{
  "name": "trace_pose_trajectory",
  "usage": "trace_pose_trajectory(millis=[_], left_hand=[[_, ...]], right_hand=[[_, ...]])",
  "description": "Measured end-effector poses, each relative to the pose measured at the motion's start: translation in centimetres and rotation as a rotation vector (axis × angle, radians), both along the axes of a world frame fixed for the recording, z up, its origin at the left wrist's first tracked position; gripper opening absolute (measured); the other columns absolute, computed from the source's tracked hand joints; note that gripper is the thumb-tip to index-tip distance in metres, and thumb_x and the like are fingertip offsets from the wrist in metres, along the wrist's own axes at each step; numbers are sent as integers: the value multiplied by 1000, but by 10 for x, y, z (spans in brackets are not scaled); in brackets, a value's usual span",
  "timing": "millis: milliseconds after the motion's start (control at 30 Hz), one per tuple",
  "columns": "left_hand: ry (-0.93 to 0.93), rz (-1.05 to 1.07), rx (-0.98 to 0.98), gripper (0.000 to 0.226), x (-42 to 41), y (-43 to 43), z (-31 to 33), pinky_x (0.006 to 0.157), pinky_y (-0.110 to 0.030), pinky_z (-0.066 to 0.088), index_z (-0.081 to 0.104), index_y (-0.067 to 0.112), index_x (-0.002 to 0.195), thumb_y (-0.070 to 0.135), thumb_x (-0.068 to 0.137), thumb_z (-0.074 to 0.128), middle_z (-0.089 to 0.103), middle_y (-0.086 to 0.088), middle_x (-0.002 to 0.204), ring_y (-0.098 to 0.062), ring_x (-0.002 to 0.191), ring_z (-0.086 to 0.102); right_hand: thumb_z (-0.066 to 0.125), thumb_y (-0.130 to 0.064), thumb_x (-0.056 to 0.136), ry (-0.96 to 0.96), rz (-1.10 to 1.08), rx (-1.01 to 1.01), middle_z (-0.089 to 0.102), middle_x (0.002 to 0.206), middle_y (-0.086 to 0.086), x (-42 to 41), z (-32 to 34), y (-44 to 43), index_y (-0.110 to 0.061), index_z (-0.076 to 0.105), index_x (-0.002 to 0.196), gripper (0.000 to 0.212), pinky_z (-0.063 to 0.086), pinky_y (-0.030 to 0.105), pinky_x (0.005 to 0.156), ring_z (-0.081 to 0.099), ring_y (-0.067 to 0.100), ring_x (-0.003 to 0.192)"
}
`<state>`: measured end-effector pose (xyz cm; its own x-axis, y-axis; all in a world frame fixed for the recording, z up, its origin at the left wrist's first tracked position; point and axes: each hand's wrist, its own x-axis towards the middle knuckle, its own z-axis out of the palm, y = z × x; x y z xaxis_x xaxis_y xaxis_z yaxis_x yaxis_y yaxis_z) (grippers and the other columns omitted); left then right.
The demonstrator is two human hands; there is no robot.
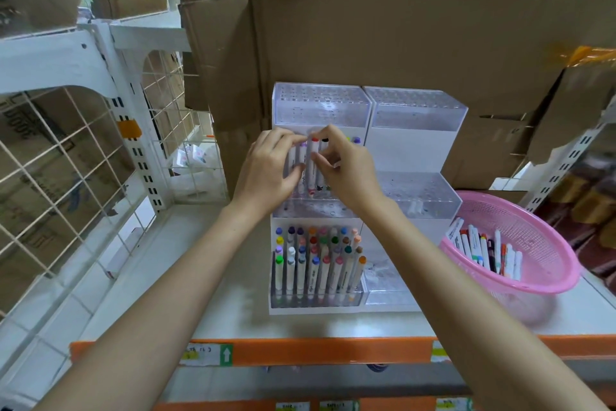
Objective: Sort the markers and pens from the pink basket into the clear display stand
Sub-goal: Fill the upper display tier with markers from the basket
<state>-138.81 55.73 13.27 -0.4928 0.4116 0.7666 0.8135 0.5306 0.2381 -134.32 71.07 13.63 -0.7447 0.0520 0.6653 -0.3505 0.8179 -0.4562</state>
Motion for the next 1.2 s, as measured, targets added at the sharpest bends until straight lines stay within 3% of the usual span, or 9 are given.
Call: trace_pose_trajectory(millis=[133, 300, 600, 733, 833, 933, 1067, 1200], left_hand=[[-3, 14, -11, 40, 0, 0, -1, 92, -36, 46, 61, 7, 115, 7, 76, 71, 59, -7, 109, -23, 104, 53], [-15, 29, -19, 41, 2, 0, 1, 94, -37, 45, 62, 7, 115, 6, 76, 72, 59, -7, 109, -23, 105, 53], [-27, 46, -56, 44, 5, -3, 3, 95, -37, 44, 61, 7, 120, 9, 77, 72, 59, -8, 111, -24, 106, 53], [-24, 85, -23, 40, 9, -2, 4, 96, -37, 39, 61, 10, 121, 15, 81, 69, 61, -6, 114, -23, 107, 54], [3, 118, 15, 35, 16, 5, 6, 97, -34, 37, 62, 13, 118, 19, 84, 65, 61, -4, 113, -21, 107, 54], [83, 124, -44, 33, 27, 20, 6, 95, -35, 37, 63, 14, 116, 25, 86, 58, 61, -3, 111, -21, 105, 54], [130, 116, -167, 39, 47, 52, -4, 99, -37, 34, 63, 15, 117, 32, 85, 50, 62, -4, 113, -24, 109, 55], [61, 83, -209, 43, 73, 97, -19, 98, -39, 36, 62, 16, 119, 36, 84, 47, 63, -3, 115, -24, 109, 57]], right_hand=[[65, -16, 90, 17, -39, 6, 60, 71, -7, 1, 2, -1, -18, 60, 102, 13, 55, 40, 61, 61, 15, 65], [69, -7, 86, 12, -3, -24, 63, 74, 2, 1, 3, -3, -10, 60, 101, 17, 56, 39, 65, 61, 16, 67], [70, -6, 84, -66, 35, -26, 59, 76, 0, 5, -1, -2, -17, 54, 116, 38, 56, 38, 70, 61, 16, 69], [66, -19, 88, -53, -22, 49, 62, 96, 1, 12, 0, 6, -18, 49, 130, 45, 54, 38, 73, 59, 19, 87], [65, -21, 89, 20, -43, 127, 62, 110, 2, 21, 0, 16, -18, 51, 129, 43, 50, 34, 77, 56, 20, 102], [66, -23, 87, 51, -74, 243, 61, 115, 3, 32, -4, 33, -17, 52, 130, 46, 49, 40, 81, 57, 26, 105], [64, -30, 87, -48, -140, 347, 57, 124, 5, 53, -18, 67, -18, 48, 137, 54, 47, 43, 86, 52, 29, 113], [64, -32, 86, -112, -199, 369, 55, 131, 5, 82, -29, 113, -17, 50, 136, 54, 45, 43, 92, 51, 29, 118]])
